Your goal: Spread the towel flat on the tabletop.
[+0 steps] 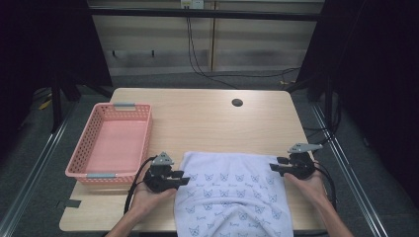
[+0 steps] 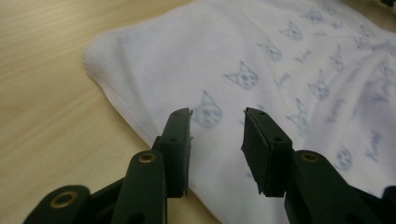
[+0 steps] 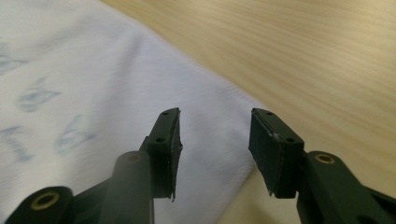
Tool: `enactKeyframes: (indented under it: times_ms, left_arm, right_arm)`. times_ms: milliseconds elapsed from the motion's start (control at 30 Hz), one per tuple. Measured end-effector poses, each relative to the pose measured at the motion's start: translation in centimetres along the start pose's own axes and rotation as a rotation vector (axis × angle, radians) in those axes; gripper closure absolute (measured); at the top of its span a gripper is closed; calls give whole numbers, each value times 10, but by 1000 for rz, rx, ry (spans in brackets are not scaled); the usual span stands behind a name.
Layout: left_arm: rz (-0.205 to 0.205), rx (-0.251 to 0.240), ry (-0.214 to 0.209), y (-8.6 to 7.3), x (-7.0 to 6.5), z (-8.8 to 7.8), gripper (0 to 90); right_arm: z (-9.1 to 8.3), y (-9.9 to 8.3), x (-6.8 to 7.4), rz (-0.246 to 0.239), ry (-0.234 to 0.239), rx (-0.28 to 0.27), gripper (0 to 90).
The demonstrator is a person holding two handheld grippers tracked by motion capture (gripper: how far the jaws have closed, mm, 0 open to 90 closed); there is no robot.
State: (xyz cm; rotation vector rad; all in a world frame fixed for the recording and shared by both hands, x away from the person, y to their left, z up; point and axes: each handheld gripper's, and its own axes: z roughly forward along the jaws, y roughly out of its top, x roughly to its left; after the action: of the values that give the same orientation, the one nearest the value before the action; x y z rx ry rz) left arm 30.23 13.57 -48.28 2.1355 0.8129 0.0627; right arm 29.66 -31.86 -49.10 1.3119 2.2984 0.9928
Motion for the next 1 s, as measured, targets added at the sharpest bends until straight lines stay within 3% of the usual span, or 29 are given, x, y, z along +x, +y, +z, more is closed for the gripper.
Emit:
enactKeyframes:
  times_ms: [33, 100, 133, 267, 367, 467, 633, 700, 767, 867, 1000]
  left_arm:
    - [-8, -6, 14, 2, 3, 2, 592]
    - [-23, -27, -10, 4, 7, 2, 560]
    - [-16, -32, 19, 6, 7, 2, 557]
    - [-35, -44, 52, 7, 13, 5, 528]
    - [-53, -24, 75, 7, 16, 11, 498]
    - [-54, -21, 91, 7, 20, 14, 492]
    - [-97, -23, 118, 6, 30, 20, 481]
    - [-93, -15, 128, 7, 31, 22, 479]
    - [-98, -4, 114, 10, 33, 25, 476]
    - [-118, -33, 101, 11, 39, 32, 504]
    - [-105, -52, 107, 14, 40, 37, 595]
  right_arm:
    - [4, 2, -4, 6, -10, 5, 518]
    - [9, 5, -10, 14, -11, -1, 514]
    - [11, 5, -11, 21, -13, 9, 507]
    - [18, 3, -10, 12, -21, 11, 514]
    - [16, 1, -7, -21, -2, 4, 632]
    - [16, 0, -4, -3, 28, 2, 784]
    - [17, 1, -6, 20, 62, 2, 853]
    - [17, 1, -7, 23, 62, 6, 857]
    - [17, 1, -7, 25, 66, 3, 858]
    - [16, 1, -7, 28, 67, 2, 859]
    - [14, 2, -8, 32, 77, -10, 860]
